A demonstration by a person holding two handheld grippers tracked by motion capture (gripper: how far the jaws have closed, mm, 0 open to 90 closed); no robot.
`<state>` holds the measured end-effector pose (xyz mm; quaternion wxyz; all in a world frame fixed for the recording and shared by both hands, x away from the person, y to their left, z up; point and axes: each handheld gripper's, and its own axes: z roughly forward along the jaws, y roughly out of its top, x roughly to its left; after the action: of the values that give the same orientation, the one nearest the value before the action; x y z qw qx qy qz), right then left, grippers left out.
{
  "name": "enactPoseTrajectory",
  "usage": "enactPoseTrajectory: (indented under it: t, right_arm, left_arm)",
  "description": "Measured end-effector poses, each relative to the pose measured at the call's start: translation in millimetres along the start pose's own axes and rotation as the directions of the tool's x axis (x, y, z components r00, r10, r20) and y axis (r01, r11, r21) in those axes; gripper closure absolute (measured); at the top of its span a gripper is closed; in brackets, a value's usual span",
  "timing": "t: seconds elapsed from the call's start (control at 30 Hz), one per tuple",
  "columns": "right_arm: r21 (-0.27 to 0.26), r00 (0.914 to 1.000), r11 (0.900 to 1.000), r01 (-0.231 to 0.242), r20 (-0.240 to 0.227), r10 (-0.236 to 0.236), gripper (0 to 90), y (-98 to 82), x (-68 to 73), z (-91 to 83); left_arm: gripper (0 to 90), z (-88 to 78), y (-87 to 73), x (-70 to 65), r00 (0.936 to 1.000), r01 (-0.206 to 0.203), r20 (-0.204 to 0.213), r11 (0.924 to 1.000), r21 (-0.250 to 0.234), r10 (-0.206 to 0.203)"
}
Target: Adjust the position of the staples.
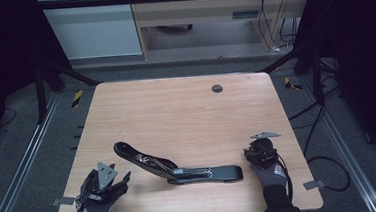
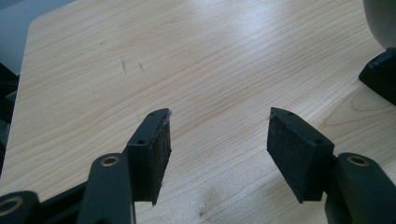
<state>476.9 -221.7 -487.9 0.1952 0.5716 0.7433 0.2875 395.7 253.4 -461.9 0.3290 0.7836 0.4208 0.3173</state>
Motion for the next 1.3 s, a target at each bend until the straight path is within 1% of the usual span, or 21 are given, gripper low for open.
enactPoseTrajectory:
  t: [0.1,0.27,0.4,0.43,0.53,0.57,0.63,0.7,0.8,0.9,0.93,1.03,1.07,1.1,1.2,1.23,1.27,1.3]
  right_arm:
    - [0.007,1.0000,1.000,-0.001,0.003,0.001,77.0,-0.1,0.0,0.3]
    - [0.010,1.0000,1.000,-0.002,0.001,0.002,77.8,0.0,-0.2,-0.1]
    - [0.006,0.9997,1.000,0.022,-0.012,-0.022,77.9,0.8,-0.4,-3.5]
    - [0.002,0.9992,0.999,0.037,-0.015,-0.037,77.9,1.0,-1.3,-5.3]
    - [-0.026,0.9977,0.998,0.054,-0.039,-0.055,77.9,1.0,-4.1,-12.6]
    - [-0.035,0.9965,0.997,0.071,-0.041,-0.072,77.9,0.5,-5.6,-14.6]
    - [-0.041,0.9944,0.995,0.086,-0.059,-0.088,78.0,-1.3,-7.8,-19.3]
    - [-0.045,0.9894,0.992,0.117,-0.082,-0.120,78.0,-6.0,-11.8,-24.8]
    - [-0.049,0.9838,0.988,0.149,-0.093,-0.153,78.0,-16.9,-20.2,-34.4]
    - [-0.055,0.9820,0.987,0.149,-0.109,-0.154,78.0,-24.4,-27.3,-39.8]
    - [-0.051,0.9814,0.987,0.155,-0.106,-0.160,77.9,-27.5,-29.6,-41.2]
    - [-0.036,0.9787,0.986,0.163,-0.120,-0.166,77.9,-33.3,-31.3,-43.0]
    - [-0.035,0.9749,0.981,0.190,-0.111,-0.193,77.9,-35.6,-32.5,-42.2]
    - [-0.027,0.9732,0.979,0.200,-0.110,-0.202,77.9,-37.3,-32.7,-42.2]
    - [-0.015,0.9712,0.977,0.212,-0.108,-0.213,77.9,-41.2,-34.7,-41.8]
    - [-0.013,0.9704,0.977,0.213,-0.113,-0.213,77.9,-41.9,-35.3,-41.3]
    - [0.003,0.9732,0.980,0.197,-0.121,-0.196,77.9,-42.1,-34.6,-41.9]
    - [-0.001,0.9713,0.977,0.212,-0.111,-0.211,77.9,-42.9,-35.1,-40.7]
  left_arm:
    - [39.2,-0.1,0.0,0.1,1.0000,0.000,0.000,1.0000,0.000,0.000]
    - [39.2,0.1,-0.1,0.2,1.0000,0.001,0.001,1.0000,0.001,-0.001]
    - [39.2,-0.6,0.0,0.5,1.0000,0.000,0.001,1.0000,0.000,0.000]
    - [39.2,-0.7,-0.1,0.5,1.0000,0.001,0.002,1.0000,-0.001,-0.001]
    - [39.2,-0.6,-0.5,0.6,1.0000,0.003,0.001,1.0000,0.001,-0.003]
    - [39.2,-0.7,-0.5,0.6,1.0000,0.003,0.001,1.0000,0.002,-0.003]
    - [39.2,-1.2,-0.5,0.7,1.0000,0.004,0.001,1.0000,0.000,-0.004]
    - [39.1,-1.5,-0.5,0.8,1.0000,0.003,-0.001,1.0000,0.000,-0.003]
    - [39.2,-1.4,-0.6,1.0,1.0000,0.003,-0.002,1.0000,0.003,-0.003]
    - [39.2,-1.7,-0.6,0.9,1.0000,-0.002,-0.001,1.0000,0.006,0.002]
    - [39.1,-1.7,-0.6,0.8,1.0000,-0.002,-0.001,1.0000,0.006,0.002]
    - [39.2,-1.6,-0.7,1.0,1.0000,-0.002,-0.001,1.0000,0.008,0.002]
    - [39.2,-1.5,-0.7,1.0,1.0000,0.000,-0.001,1.0000,0.006,0.000]
    - [39.2,-1.6,-0.7,0.9,1.0000,-0.003,0.000,1.0000,0.008,0.003]
    - [39.1,-1.4,-0.7,0.7,1.0000,-0.003,0.000,1.0000,0.008,0.003]
    - [39.1,-1.2,-0.8,0.5,1.0000,-0.003,0.001,1.0000,0.009,0.003]
    - [39.1,-1.1,-0.8,0.4,1.0000,-0.004,0.001,0.9999,0.009,0.004]
    - [39.1,-1.1,-0.8,0.4,1.0000,-0.005,0.001,0.9999,0.010,0.005]
